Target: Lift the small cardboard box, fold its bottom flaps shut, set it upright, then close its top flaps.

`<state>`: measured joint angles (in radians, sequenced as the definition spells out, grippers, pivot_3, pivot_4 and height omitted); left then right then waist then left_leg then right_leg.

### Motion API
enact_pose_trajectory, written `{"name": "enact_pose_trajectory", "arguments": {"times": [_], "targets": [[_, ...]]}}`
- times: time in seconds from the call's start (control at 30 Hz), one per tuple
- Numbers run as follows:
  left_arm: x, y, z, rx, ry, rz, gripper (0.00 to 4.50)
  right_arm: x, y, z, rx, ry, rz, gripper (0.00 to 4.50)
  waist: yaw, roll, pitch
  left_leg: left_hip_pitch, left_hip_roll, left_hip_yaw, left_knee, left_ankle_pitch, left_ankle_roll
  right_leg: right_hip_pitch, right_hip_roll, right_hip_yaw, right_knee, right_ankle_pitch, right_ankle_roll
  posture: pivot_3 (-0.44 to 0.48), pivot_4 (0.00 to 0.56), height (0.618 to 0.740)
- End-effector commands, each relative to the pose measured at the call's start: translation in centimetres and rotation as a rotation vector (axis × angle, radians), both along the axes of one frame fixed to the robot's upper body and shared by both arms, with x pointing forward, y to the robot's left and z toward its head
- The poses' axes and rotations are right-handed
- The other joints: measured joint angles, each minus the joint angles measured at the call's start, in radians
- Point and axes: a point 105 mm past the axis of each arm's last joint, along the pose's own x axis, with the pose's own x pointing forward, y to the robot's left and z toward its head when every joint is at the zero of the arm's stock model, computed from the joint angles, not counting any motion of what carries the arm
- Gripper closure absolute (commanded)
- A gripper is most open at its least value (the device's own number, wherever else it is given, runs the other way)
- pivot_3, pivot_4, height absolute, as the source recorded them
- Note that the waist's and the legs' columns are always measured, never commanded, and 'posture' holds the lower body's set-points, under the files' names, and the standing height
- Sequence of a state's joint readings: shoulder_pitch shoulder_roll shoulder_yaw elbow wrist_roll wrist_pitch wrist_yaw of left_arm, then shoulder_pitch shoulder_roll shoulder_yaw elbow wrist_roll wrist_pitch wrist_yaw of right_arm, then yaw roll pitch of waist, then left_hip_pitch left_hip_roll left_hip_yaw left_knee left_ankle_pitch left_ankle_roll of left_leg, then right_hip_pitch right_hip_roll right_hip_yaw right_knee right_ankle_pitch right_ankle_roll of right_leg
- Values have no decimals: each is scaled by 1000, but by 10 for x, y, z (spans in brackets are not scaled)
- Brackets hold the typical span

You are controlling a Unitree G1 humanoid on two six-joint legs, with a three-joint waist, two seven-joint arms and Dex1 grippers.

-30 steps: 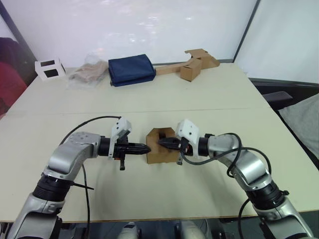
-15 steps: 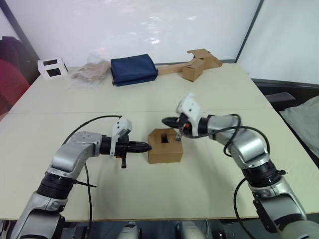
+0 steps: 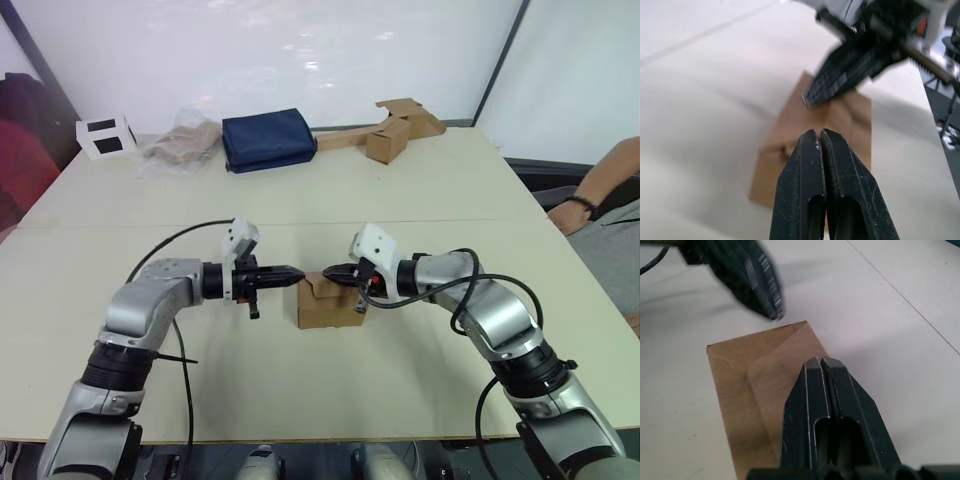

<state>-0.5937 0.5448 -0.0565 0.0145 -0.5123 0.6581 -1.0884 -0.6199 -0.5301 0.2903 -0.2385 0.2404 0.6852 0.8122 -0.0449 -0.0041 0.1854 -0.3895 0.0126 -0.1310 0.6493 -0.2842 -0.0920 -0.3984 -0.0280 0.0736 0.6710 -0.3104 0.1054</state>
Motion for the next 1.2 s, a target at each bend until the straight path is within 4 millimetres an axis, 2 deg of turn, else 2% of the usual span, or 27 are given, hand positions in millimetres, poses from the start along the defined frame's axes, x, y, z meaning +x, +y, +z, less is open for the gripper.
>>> {"name": "enact_pose_trajectory", "arguments": {"times": [0.03, 0.23, 0.33, 0.43, 0.5, 0.8, 1.2], "targets": [[9, -5, 2, 1, -35, 18, 4410, -2, 1, 12, 24, -53, -4, 4500, 0, 0, 0, 0, 0, 0, 0, 0, 0, 0, 0, 0, 0, 0, 0, 0, 150, 740], [16, -11, -16, 56, -37, 17, 4410, -7, -2, 23, 76, -76, -2, 4500, 0, 0, 0, 0, 0, 0, 0, 0, 0, -1, 0, 0, 0, 0, 0, 0, 150, 740], [17, -14, -17, 47, -31, 7, 4410, -24, -4, 30, 148, -52, 62, 4500, 3, 0, 0, 0, 0, 0, 0, 0, 0, 0, 0, 0, 0, 0, 0, 0, 150, 740], [18, -16, -15, 36, -32, 4, 4410, -42, -7, 14, 107, -6, 113, 4500, 3, 0, 0, 0, 0, 0, 0, 0, 0, 1, 0, 0, -1, 0, 0, 0, 150, 740], [19, -16, -14, 30, -32, 3, 4410, -45, -8, 10, 92, 4, 116, 4500, 1, 0, 0, 0, 0, 0, 0, 0, 0, 1, 0, 0, -1, 0, 0, 0, 150, 740], [19, -19, -14, 13, -23, 1, 4410, -37, -7, -18, 24, 14, 70, 4500, 0, 0, 0, 0, 0, 0, 0, 0, 0, 1, 0, 0, -1, 0, 0, 0, 150, 740], [18, -17, -13, 1, -15, 9, 4410, -20, -12, -28, -60, -48, 23, 4500, 1, 0, 0, 1, 0, 0, 0, 0, 0, 1, 0, 0, -1, 0, 0, 0, 150, 740]]}}
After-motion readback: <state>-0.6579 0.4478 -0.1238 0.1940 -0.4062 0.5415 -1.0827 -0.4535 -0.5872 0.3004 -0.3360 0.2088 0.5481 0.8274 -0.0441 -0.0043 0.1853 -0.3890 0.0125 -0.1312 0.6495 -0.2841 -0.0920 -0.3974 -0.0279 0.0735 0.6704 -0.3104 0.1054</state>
